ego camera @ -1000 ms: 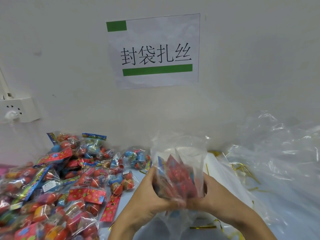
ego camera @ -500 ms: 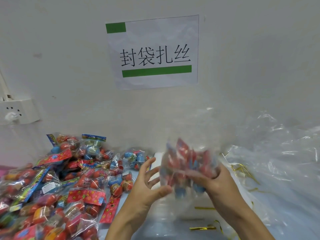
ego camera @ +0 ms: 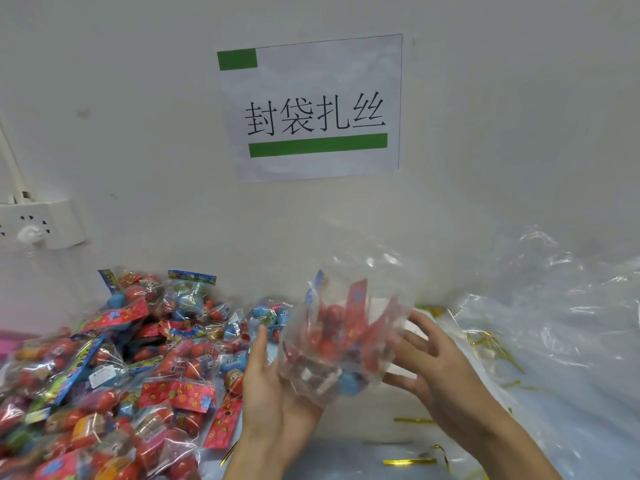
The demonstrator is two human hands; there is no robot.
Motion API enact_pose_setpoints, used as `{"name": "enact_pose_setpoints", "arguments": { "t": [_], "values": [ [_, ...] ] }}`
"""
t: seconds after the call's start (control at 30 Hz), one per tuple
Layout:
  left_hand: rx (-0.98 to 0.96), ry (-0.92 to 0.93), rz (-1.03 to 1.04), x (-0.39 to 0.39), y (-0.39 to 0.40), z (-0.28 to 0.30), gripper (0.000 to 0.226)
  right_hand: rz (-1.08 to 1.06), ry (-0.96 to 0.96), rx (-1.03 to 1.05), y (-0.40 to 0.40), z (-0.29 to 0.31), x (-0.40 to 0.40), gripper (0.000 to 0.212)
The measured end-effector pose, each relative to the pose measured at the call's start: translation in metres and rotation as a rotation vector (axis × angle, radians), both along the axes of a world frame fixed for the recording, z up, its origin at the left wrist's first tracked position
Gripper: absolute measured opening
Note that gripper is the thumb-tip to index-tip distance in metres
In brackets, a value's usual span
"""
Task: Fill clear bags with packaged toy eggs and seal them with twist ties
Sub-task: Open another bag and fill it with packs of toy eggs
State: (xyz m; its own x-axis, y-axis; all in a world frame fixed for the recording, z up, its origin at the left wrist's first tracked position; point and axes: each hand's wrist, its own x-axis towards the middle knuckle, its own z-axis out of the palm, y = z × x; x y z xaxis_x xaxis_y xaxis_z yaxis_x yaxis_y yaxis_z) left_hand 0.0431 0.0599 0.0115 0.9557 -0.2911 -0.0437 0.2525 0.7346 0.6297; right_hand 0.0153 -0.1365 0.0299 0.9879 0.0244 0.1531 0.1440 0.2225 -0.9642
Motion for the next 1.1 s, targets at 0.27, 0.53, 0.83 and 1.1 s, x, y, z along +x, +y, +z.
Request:
{"name": "enact_pose_setpoints", "arguments": {
  "t": [0.27, 0.53, 0.83, 1.1],
  "values": [
    [0.124, -0.068, -0.18, -0.005, -0.002, 0.004, 0.058, -0.164, 0.029, 0.047, 0.001, 0.003, 0.008, 0.031],
    [0.063, -0.005, -0.274, -0.013, -0.022, 0.001, 0.079, -0.124, 0.022, 0.026, 0.007, 0.013, 0.006, 0.025],
    [0.037, 0.004, -0.221, -0.003, -0.013, -0.013, 0.081, -0.531, -0.35, -0.081, -0.015, 0.07, -0.02, 0.026],
    [0.123, -0.039, -0.231, -0.004, -0.018, -0.016, 0.081, -0.318, -0.321, -0.894, -0.007, 0.106, -0.057, 0.034]
  ]
}}
